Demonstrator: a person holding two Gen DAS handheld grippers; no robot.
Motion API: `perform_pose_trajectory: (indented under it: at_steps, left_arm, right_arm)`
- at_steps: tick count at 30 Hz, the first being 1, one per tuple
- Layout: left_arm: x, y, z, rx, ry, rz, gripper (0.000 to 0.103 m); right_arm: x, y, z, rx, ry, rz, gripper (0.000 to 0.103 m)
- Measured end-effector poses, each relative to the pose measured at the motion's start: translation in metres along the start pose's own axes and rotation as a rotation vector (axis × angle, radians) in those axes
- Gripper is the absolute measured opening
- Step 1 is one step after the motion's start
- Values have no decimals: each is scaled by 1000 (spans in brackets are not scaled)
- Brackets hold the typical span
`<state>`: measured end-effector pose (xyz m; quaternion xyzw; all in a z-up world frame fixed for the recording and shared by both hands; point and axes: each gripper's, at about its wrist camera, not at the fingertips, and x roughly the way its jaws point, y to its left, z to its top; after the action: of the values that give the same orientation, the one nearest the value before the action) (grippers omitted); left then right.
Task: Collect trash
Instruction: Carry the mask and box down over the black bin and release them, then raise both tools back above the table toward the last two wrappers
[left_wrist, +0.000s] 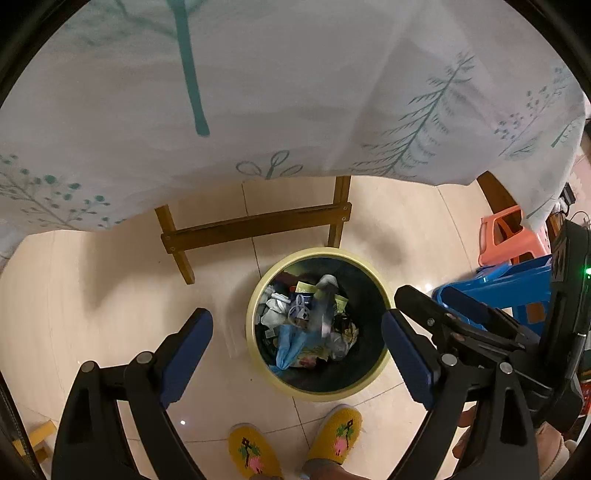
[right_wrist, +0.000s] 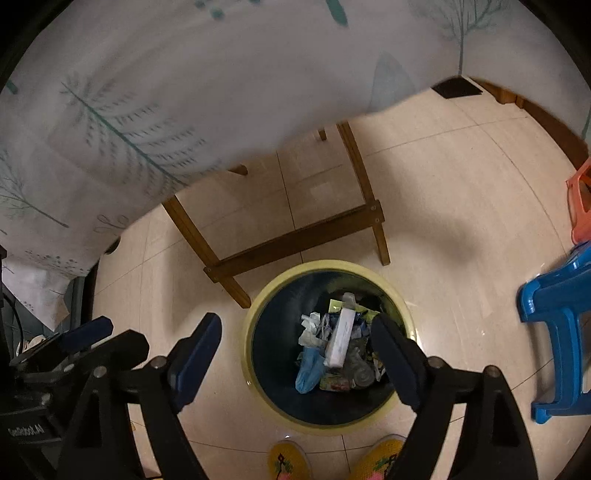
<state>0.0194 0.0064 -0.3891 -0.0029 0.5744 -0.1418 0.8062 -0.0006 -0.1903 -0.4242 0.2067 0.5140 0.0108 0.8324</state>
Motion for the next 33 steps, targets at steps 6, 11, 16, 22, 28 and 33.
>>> perform_pose_trajectory:
  at_steps: [6, 11, 16, 22, 28, 33]
  left_arm:
    - [-38, -11, 0, 1, 1, 5, 92]
    - [-91, -26, 8, 12, 2, 0, 92]
    - [-147, -47, 20, 30, -6, -12, 92]
    - [-221, -71, 44, 35, -55, -40, 92]
    - [-292, -89, 73, 40, -158, -57, 92]
    - [-338, -98, 96, 23, -257, -67, 92]
  right_arm:
    - [-33, 7, 4, 7, -1, -7, 84]
    - [-83, 16, 9, 25, -3, -1, 84]
    - [-147, 27, 19, 39, -16, 5, 84]
    - [-226, 40, 41, 35, -61, 0, 84]
    - [-306, 57, 73, -10, -161, 0, 84]
    - [-354, 67, 101, -62, -234, 18, 84]
